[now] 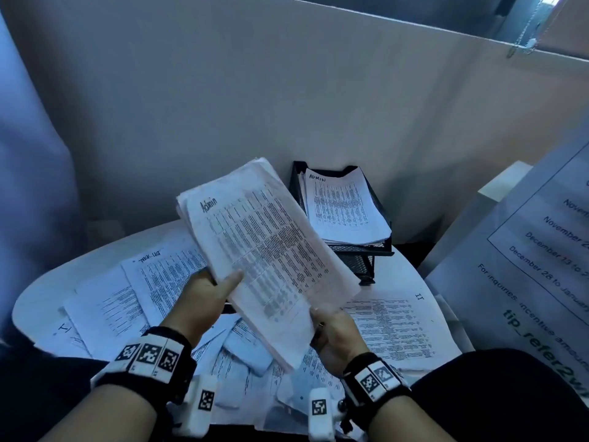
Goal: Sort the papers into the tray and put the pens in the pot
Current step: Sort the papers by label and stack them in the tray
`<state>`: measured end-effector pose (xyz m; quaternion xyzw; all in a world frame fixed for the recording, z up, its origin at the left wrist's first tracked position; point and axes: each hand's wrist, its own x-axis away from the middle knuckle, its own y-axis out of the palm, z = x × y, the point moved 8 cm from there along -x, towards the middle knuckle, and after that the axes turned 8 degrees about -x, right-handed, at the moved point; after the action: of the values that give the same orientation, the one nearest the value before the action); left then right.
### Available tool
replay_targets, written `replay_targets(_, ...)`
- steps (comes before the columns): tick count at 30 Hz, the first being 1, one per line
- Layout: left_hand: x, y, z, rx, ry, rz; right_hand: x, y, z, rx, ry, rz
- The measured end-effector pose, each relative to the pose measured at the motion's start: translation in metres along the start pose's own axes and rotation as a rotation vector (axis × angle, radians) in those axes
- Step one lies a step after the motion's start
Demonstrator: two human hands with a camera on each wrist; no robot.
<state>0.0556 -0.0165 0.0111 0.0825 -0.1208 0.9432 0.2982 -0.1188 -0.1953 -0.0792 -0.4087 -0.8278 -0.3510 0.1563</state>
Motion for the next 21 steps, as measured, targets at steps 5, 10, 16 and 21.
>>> replay_targets(5, 0.004, 0.012, 0.008, -0.097, 0.06, -0.124, -0.007, -0.008, -0.039, -0.078, -0.034, 0.084)
replay_targets(10, 0.0, 0.012, 0.0, -0.245, 0.078, -0.159, -0.023, -0.024, -0.098, -0.09, -0.137, 0.383)
replay_targets(16, 0.001, 0.008, 0.001, -0.305, 0.082, -0.151, -0.059, -0.031, -0.152, -0.008, -0.115, 0.498)
replay_targets(21, -0.002, 0.005, -0.001, -0.346, 0.091, -0.149, -0.084, -0.025, -0.169, -0.003, -0.115, 0.531)
